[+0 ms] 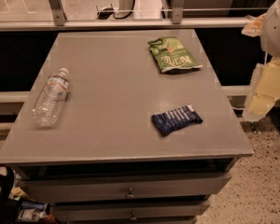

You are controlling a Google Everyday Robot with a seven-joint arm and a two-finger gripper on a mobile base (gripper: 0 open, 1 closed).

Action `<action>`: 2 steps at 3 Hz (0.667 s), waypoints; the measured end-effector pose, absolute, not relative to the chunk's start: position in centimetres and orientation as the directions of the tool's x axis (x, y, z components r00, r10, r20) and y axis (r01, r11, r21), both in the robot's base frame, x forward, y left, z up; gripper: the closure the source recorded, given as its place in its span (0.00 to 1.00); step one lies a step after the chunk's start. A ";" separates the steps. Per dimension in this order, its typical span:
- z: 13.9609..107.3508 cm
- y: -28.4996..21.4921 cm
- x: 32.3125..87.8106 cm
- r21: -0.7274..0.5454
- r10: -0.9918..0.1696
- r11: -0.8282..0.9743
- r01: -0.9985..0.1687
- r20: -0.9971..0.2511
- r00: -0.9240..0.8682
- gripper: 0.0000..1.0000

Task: Place water bottle upright

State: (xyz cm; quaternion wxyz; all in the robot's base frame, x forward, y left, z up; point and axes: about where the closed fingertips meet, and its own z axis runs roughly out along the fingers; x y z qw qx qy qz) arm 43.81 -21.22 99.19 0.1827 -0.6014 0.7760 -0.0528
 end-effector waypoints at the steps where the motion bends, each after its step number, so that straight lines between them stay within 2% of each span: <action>1: 99.5 -20.8 44.2 -0.300 -0.949 0.279 -0.912 -0.230 -0.214 0.00; 2: 100.4 -19.4 45.4 -0.290 -0.936 0.307 -0.906 -0.266 -0.232 0.00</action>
Offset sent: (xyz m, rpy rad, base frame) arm 0.0329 0.0349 0.0177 0.0967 0.0174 -0.0495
